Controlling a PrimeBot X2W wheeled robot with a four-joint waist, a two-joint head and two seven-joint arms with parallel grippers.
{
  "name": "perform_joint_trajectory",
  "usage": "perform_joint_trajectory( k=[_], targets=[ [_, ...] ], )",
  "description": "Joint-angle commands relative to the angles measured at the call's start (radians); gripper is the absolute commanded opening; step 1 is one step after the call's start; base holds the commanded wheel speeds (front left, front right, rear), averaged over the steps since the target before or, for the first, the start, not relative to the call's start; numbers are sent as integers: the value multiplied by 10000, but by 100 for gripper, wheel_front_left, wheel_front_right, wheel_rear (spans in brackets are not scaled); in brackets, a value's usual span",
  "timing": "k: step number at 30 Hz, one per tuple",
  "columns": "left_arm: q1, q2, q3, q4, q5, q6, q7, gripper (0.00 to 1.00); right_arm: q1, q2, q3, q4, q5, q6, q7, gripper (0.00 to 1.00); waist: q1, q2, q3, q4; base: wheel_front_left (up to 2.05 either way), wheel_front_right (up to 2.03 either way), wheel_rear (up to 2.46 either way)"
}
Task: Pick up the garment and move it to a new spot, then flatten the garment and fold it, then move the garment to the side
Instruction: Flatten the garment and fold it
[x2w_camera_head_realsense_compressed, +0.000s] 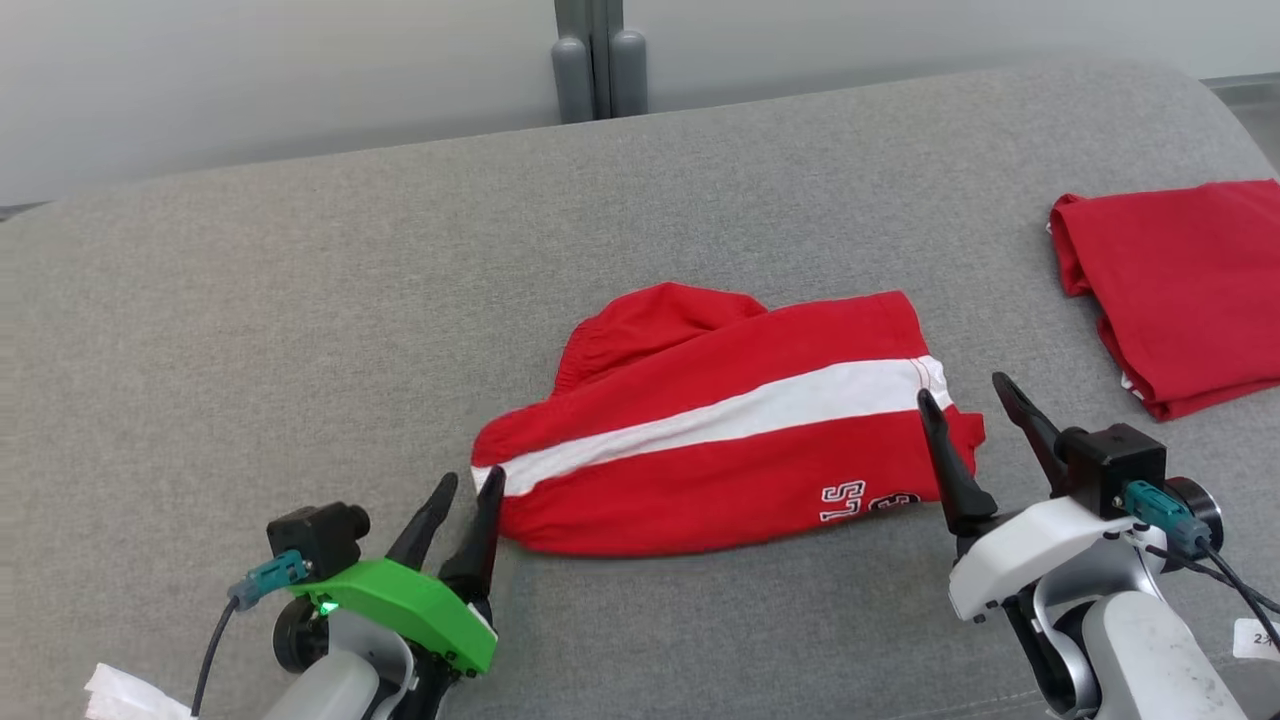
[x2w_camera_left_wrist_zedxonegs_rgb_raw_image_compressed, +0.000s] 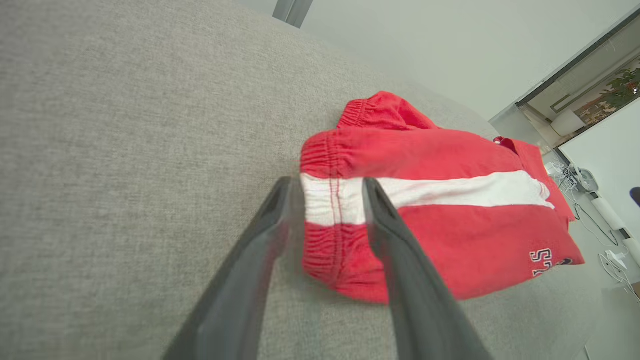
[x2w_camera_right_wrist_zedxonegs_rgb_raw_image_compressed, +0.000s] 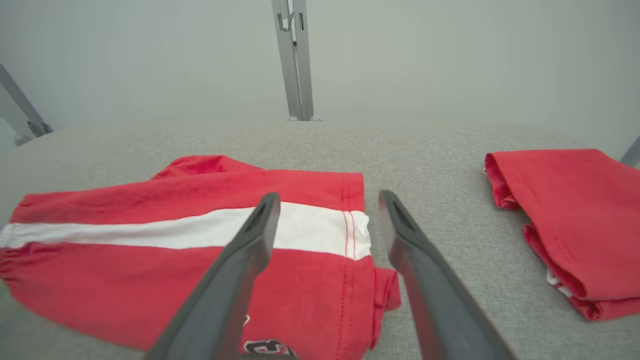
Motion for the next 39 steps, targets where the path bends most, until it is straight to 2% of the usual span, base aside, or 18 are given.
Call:
perform_joint_trajectory(
  k=[1, 5, 8, 14, 20, 27, 39],
  targets=[
    [192, 71, 79, -74, 74, 61, -65, 100, 82, -55, -35, -62, 24, -16, 26, 100, 0, 0, -194, 183, 0, 0, 0],
    [421, 211, 496, -327, 302, 130, -69, 100, 195, -36, -187, -142, -5, -16, 40, 100, 0, 0, -363, 366, 0, 0, 0],
    [703, 205, 1429, -906, 872, 190, -74, 100, 256, -31, -327, -198, -36, -18, 39, 100, 0, 0, -472, 510, 0, 0, 0],
    [1774, -119, 3774, -2382, 2815, 186, -71, 100, 452, 45, -666, -340, -107, -16, 38, 100, 0, 0, -684, 746, 0, 0, 0],
    [2705, -587, 5426, -3255, 4654, -29, -71, 100, 554, 77, -868, -410, -108, -18, 67, 100, 0, 0, -842, 887, 0, 0, 0],
    [3342, -828, 5907, -3366, 6048, -288, -73, 100, 686, 19, -1050, -380, -72, -16, 91, 100, 0, 0, -1015, 1028, 0, 0, 0],
    [3713, -1184, 6162, -3115, 6451, -609, -74, 100, 953, -5, -1197, -450, -99, -16, 250, 100, 0, 0, -1176, 1034, 0, 0, 0]
  ],
)
